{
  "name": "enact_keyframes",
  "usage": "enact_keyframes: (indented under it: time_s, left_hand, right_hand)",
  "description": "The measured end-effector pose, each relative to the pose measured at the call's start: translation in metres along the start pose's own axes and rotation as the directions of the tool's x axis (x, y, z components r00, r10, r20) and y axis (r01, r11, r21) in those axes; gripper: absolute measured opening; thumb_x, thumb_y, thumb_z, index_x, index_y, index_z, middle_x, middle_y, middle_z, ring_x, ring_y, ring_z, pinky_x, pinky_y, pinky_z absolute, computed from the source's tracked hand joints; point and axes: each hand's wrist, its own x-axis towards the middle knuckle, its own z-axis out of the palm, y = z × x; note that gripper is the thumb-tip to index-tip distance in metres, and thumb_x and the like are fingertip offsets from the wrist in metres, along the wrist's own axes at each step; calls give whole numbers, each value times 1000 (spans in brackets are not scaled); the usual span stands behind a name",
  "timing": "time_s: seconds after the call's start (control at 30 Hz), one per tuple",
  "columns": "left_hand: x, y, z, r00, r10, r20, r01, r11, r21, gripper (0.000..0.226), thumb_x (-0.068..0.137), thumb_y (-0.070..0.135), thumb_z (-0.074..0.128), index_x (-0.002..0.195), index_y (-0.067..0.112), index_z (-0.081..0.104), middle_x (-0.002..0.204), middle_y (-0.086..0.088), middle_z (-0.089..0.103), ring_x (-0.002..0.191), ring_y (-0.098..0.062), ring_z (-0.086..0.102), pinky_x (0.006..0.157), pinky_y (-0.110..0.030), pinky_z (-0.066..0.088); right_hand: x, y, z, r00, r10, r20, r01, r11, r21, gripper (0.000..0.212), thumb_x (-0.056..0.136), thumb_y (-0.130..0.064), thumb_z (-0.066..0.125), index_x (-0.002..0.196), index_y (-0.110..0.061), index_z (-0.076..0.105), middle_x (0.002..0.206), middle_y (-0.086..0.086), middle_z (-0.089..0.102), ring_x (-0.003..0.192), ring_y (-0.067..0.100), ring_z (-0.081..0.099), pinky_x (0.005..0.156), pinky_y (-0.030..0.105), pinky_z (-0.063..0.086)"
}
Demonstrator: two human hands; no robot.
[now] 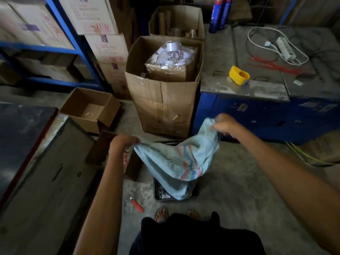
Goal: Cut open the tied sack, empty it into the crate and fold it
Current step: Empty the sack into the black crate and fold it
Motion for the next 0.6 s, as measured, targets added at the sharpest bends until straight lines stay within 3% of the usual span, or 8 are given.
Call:
enact_keyframes:
  time_s: [0.07,0.13,0.23,0.33,0.4,0.5,0.53,0.6]
  left_hand:
    - [12,-24,13,997,-80,-18,78,992,-101,27,91,26,68,96,-1,66,98,-22,67,81,-33,67,73,-44,62]
    - [23,-57,21,989,-150,15,147,935,-324,17,90,20,70,94,4,65,99,-21,70,72,-29,68,53,-38,56]
    - [34,-102,30,953,-254,163,301,822,-483,27,92,20,69,111,3,63,109,-21,70,75,-29,69,46,-37,57]
    - [24,-118,43,952,-263,157,306,808,-503,15,98,1,47,90,0,59,85,-16,60,70,-25,58,38,-27,55]
    - [14,-116,55,956,-267,121,285,752,-594,16,96,-3,40,98,-6,56,83,-15,53,69,-23,53,46,-27,57]
    - [-10,-86,60,974,-225,36,186,693,-697,28,104,11,43,129,3,52,96,-13,60,79,-22,58,83,-39,54]
    - [-23,-67,58,982,-189,-20,120,699,-705,24,105,11,44,127,9,52,99,-13,61,79,-20,58,81,-38,55]
    - [-39,-34,49,990,-97,-101,3,734,-679,29,105,7,43,132,7,53,89,-11,59,71,-17,54,60,-25,55]
  right_hand:
    - [2,42,24,990,124,-60,-130,986,-104,24,87,-22,68,99,-3,62,88,14,58,73,25,56,57,28,42]
    - [-12,81,45,972,229,-43,-231,972,-39,21,88,-19,65,94,1,64,78,13,60,66,24,56,53,26,43]
    - [-23,132,75,916,385,116,-391,920,36,27,91,-21,61,75,1,65,61,14,56,48,21,47,47,24,35]
    - [-8,184,104,827,474,303,-525,844,108,36,70,-44,76,81,-13,61,69,9,55,52,19,45,56,25,39]
    - [-15,169,103,795,445,412,-572,775,269,40,60,-47,76,79,-18,57,63,6,57,52,19,51,57,26,48]
    - [-35,81,71,888,255,383,-459,566,685,7,83,-21,58,83,-14,57,77,7,57,70,21,58,59,30,55]
    - [-40,50,53,923,188,335,-383,520,764,3,87,-16,55,87,-13,57,80,7,57,73,21,60,60,32,55]
    - [-40,12,21,970,103,218,-239,523,818,6,91,-11,53,86,-13,56,81,6,58,73,19,60,56,30,55]
